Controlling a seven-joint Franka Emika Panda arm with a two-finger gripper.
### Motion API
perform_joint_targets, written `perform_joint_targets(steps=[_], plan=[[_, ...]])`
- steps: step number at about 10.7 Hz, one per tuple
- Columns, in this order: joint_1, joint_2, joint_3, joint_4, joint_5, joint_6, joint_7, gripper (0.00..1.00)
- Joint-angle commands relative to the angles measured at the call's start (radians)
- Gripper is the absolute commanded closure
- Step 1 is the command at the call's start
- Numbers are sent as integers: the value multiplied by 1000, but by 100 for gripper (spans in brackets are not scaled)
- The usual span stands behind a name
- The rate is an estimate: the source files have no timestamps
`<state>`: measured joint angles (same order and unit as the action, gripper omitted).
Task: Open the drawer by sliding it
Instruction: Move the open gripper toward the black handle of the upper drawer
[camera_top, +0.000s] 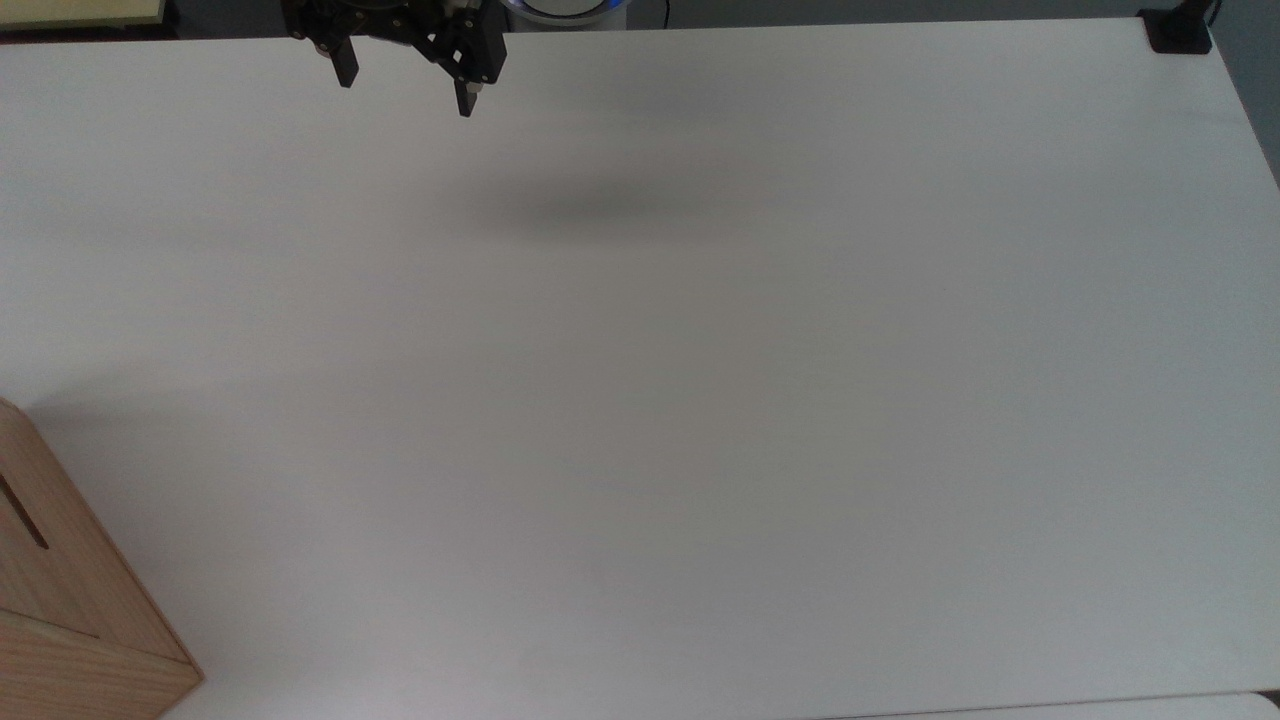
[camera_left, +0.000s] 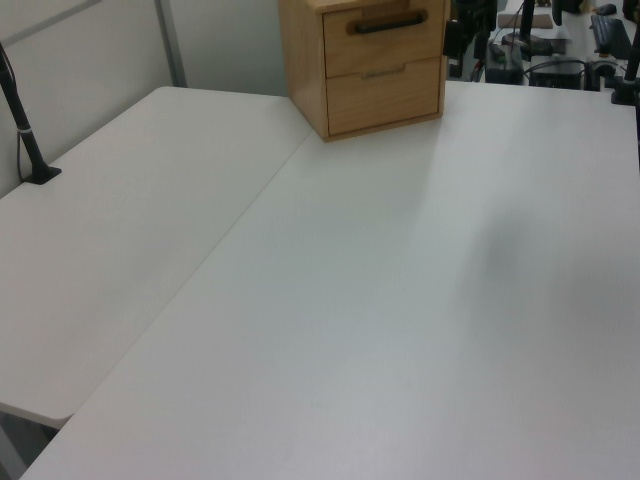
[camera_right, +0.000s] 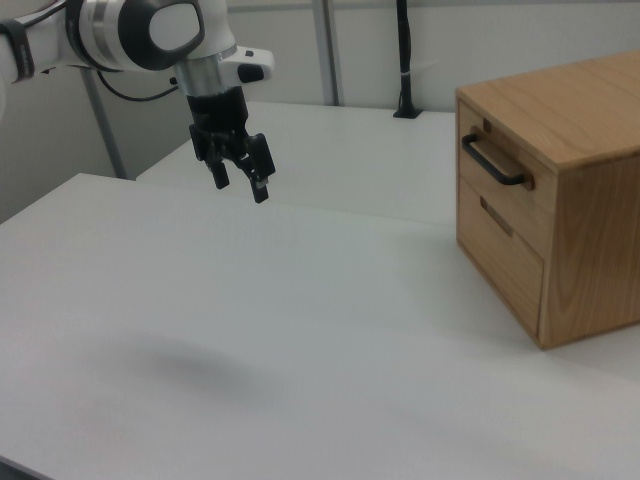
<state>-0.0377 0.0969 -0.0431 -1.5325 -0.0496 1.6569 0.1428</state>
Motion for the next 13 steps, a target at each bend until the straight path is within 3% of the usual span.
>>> perform_joint_targets(steps=[1,8,11,13], plan=[[7,-17,-15,-15,-12,-11,-8,0],[15,-9,-12,-15,-18,-6,-21,0],[-25,-6,-21,-8,-22,128,-254,0],[-44,38,-58,-3,-97,332,-420,2]])
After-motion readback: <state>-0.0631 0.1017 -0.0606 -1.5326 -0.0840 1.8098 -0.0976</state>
